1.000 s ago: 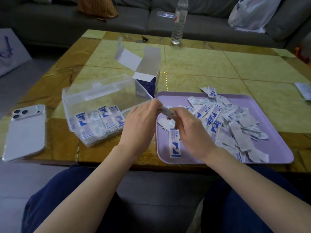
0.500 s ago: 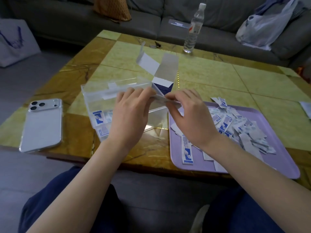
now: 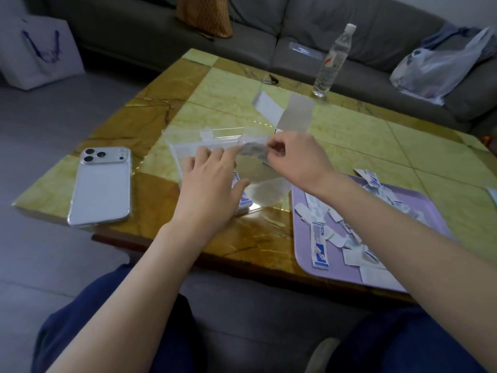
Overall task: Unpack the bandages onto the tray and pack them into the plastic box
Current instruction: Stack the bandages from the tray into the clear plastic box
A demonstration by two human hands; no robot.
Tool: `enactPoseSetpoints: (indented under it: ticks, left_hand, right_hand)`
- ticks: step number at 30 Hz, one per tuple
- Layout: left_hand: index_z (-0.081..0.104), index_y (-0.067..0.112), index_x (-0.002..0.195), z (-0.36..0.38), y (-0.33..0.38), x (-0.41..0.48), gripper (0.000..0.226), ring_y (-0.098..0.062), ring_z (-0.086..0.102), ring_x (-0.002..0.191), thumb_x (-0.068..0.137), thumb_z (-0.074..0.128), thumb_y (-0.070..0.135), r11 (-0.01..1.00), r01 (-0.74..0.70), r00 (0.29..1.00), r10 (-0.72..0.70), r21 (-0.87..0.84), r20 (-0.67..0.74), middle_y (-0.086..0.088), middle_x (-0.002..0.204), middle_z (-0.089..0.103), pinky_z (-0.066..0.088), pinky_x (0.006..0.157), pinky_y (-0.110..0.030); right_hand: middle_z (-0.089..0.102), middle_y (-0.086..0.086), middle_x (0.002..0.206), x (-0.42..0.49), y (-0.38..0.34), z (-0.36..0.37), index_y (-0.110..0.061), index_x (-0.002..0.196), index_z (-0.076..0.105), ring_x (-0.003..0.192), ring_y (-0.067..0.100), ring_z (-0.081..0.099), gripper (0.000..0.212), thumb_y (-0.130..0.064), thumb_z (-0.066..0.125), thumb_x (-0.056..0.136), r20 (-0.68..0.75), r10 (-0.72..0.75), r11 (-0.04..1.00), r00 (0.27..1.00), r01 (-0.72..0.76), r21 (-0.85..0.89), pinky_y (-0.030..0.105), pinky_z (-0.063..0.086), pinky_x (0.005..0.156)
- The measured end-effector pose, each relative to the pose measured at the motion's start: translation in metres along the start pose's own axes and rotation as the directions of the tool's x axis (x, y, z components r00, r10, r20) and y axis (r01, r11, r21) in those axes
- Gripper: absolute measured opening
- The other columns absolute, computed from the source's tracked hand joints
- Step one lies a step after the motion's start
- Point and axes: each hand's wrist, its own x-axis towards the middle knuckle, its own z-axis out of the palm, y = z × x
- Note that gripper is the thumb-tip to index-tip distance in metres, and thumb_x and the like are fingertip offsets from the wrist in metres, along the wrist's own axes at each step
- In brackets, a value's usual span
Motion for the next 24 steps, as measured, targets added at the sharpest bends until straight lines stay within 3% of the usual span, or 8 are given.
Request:
enactPoseSetpoints:
  ticks: [4, 8, 11, 14, 19, 24]
  left_hand:
    - [0.057, 0.027, 0.119, -0.005, -0.003, -0.005, 0.030, -0.019, 0.041, 0.107, 0.092, 0.052, 0.039, 1.000, -0.012, 1.000, 0.013, -0.020, 0.020, 0.009, 0.107, 0.060, 0.023, 0.088, -0.031]
    - [0.064, 0.029, 0.098, -0.004, -0.004, -0.009, 0.013, -0.017, 0.042, 0.097, 0.093, 0.053, 0.034, 0.998, -0.020, 0.998, 0.023, -0.067, 0.054, 0.009, 0.097, 0.060, 0.027, 0.085, -0.031]
    - [0.063, 0.027, 0.097, -0.003, -0.003, -0.011, 0.012, -0.017, 0.043, 0.096, 0.093, 0.053, 0.032, 0.995, -0.009, 0.999, 0.014, -0.103, 0.052, 0.008, 0.098, 0.059, 0.029, 0.086, -0.031]
    - [0.062, 0.026, 0.100, -0.002, -0.003, -0.011, 0.013, -0.018, 0.043, 0.098, 0.094, 0.051, 0.031, 0.995, -0.004, 0.998, 0.010, -0.100, 0.059, 0.007, 0.101, 0.059, 0.028, 0.085, -0.030]
    - [0.059, 0.026, 0.103, -0.001, -0.001, -0.013, 0.014, -0.015, 0.035, 0.092, 0.096, 0.048, 0.031, 0.996, 0.002, 0.998, 0.003, -0.086, 0.063, 0.006, 0.099, 0.051, 0.022, 0.079, -0.027]
    - [0.057, 0.027, 0.107, -0.001, 0.002, -0.017, 0.016, -0.016, 0.036, 0.096, 0.097, 0.045, 0.028, 0.998, 0.021, 0.998, -0.017, -0.064, 0.052, 0.007, 0.098, 0.044, 0.022, 0.084, -0.028]
  right_hand:
    - [0.069, 0.006, 0.083, 0.017, -0.001, 0.008, -0.015, 0.077, 0.067, 0.082, 0.027, 0.063, 0.018, -0.022, 0.052, 0.083, 0.153, 0.136, 0.990, 0.979, -0.131, -0.044, 0.039, 0.053, 0.076]
    - [0.070, 0.010, 0.084, 0.027, -0.008, 0.020, -0.007, 0.079, 0.070, 0.081, 0.029, 0.064, 0.021, -0.021, 0.054, 0.077, 0.220, 0.147, 0.980, 0.964, -0.113, -0.162, 0.036, 0.054, 0.070]
    - [0.055, 0.010, 0.061, 0.030, -0.013, 0.027, -0.007, 0.060, 0.057, 0.064, 0.031, 0.051, 0.018, -0.018, 0.054, 0.074, 0.308, 0.173, 0.967, 0.935, -0.103, -0.231, 0.027, 0.037, 0.050]
    - [0.037, 0.002, 0.054, 0.035, -0.014, 0.033, -0.015, 0.053, 0.039, 0.060, 0.024, 0.040, 0.025, -0.014, 0.054, 0.073, 0.356, 0.209, 0.956, 0.911, -0.114, -0.269, 0.025, 0.026, 0.046]
    - [0.040, 0.003, 0.055, 0.038, -0.013, 0.037, -0.013, 0.053, 0.038, 0.051, 0.021, 0.043, 0.026, -0.009, 0.051, 0.076, 0.415, 0.296, 0.935, 0.860, -0.173, -0.309, 0.022, 0.029, 0.043]
    - [0.045, 0.006, 0.055, 0.041, -0.012, 0.043, -0.009, 0.055, 0.042, 0.046, 0.017, 0.041, 0.023, -0.002, 0.049, 0.077, 0.498, 0.361, 0.921, 0.788, -0.219, -0.321, 0.021, 0.031, 0.042]
